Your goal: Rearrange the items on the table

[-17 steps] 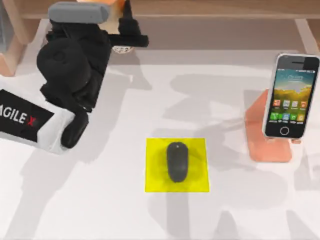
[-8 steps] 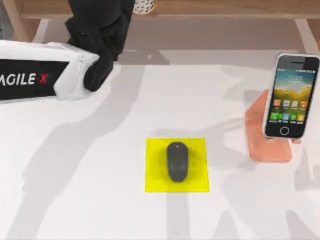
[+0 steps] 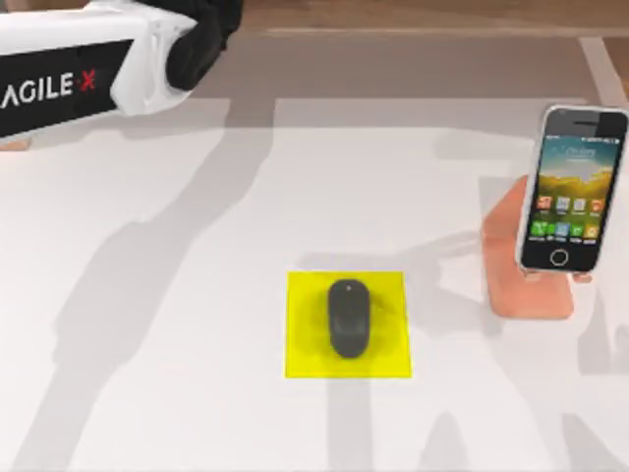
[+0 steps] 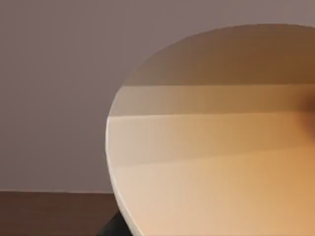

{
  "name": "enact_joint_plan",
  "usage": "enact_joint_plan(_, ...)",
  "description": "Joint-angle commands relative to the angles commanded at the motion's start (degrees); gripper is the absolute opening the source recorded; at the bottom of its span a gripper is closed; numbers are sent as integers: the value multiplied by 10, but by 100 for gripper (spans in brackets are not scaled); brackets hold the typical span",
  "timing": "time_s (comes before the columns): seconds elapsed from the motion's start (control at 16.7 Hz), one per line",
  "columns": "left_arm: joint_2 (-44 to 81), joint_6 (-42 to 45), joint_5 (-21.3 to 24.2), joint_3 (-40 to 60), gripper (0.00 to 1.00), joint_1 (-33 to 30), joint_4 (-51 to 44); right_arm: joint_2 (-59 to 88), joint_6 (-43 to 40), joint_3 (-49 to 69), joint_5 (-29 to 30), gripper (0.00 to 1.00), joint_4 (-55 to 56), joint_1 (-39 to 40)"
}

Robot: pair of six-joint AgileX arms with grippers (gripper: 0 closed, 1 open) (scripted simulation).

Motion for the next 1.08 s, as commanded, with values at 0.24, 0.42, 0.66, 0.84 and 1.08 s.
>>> enact_joint_plan(0.24,22,6,-7,39,0,6,-46,0,0,0,0,100,0,0)
enact_joint_plan(0.42,24,7,-7,41,0,7,-50,0,0,0,0,100,0,0)
enact_joint_plan(0.66,21,8,-8,39,0,4,-49,0,0,0,0,100,0,0)
enact_joint_plan(0.84,3,32,-46,28,0,18,-44,0,0,0,0,100,0,0)
enact_joint_plan(1.08,-9,73,-126,11,0,49,-39,0,0,0,0,100,0,0)
